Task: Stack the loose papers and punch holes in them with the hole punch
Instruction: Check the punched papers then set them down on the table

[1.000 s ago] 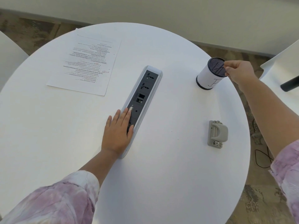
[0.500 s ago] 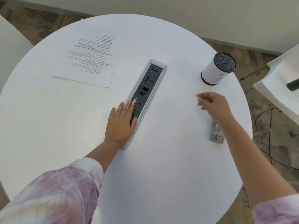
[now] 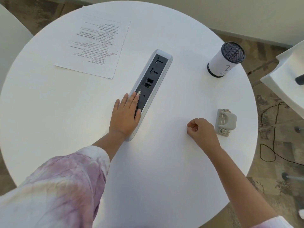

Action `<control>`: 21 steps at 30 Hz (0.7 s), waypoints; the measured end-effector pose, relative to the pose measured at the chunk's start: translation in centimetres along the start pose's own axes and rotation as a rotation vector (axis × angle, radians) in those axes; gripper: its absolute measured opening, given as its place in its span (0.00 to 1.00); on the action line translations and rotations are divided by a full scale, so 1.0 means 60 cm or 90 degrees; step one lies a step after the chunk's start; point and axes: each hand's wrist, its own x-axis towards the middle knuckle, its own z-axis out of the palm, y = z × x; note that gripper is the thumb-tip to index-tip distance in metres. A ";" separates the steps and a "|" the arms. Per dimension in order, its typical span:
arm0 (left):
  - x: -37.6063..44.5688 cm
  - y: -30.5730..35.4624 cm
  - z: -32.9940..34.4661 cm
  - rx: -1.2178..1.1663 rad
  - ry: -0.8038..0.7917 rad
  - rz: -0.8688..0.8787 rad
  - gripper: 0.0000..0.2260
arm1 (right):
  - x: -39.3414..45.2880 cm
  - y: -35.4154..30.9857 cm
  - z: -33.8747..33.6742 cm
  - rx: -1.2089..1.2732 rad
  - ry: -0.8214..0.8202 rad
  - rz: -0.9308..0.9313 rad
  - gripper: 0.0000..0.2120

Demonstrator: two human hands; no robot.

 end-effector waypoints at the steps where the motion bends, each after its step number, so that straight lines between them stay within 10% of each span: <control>1: 0.000 0.000 0.000 -0.001 0.001 -0.001 0.23 | 0.001 -0.001 0.001 -0.008 0.000 -0.004 0.03; 21: -0.002 -0.001 -0.002 0.001 -0.009 0.000 0.23 | 0.000 -0.029 0.010 -0.175 0.032 -0.055 0.04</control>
